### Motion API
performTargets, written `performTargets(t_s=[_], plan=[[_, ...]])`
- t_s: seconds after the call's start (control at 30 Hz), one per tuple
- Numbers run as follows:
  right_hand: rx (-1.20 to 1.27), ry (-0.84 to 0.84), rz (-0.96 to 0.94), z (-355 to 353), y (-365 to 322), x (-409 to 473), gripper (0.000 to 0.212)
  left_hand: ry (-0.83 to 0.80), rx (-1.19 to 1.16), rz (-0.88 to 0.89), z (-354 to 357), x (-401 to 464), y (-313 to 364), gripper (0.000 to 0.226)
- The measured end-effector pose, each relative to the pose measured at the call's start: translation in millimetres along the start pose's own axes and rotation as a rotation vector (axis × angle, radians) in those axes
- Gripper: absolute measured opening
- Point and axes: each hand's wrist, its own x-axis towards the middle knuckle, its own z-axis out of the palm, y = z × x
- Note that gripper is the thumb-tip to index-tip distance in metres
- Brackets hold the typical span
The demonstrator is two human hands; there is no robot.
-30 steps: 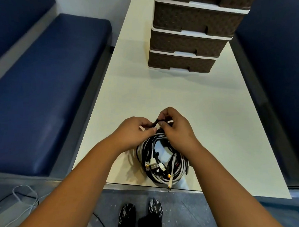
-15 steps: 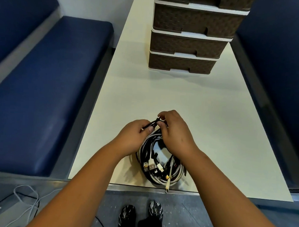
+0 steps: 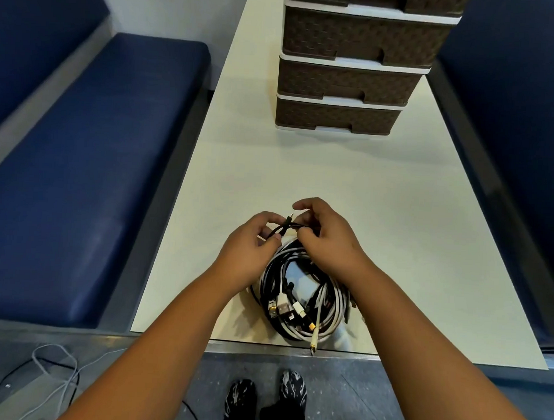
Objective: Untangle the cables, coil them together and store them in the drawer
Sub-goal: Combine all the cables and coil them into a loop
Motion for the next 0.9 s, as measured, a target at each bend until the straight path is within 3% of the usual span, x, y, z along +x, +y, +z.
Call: performTargets(t_s=[0.23, 0.4, 0.53, 0.73, 0.9], plan=[[-0.153, -0.174, 0.039, -23, -2, 6, 0.032, 0.003, 0.118, 0.02, 3, 4, -1, 0.027], [-0.209, -0.187, -0.032, -37, 0, 3, 0.02, -0.015, 0.134, 0.014, 1, 4, 1, 0.027], [-0.319, -0.239, -0.072, -33, 4, 1, 0.032, -0.022, 0.153, 0.022, 0, 5, 3, 0.028], [-0.243, -0.096, -0.055, -27, 10, -4, 0.013, -0.061, 0.243, 0.086, 0, 3, 8, 0.028], [-0.161, -0.042, 0.009, -22, 15, -2, 0.01, -0.099, 0.068, 0.042, 1, 1, 9, 0.012]])
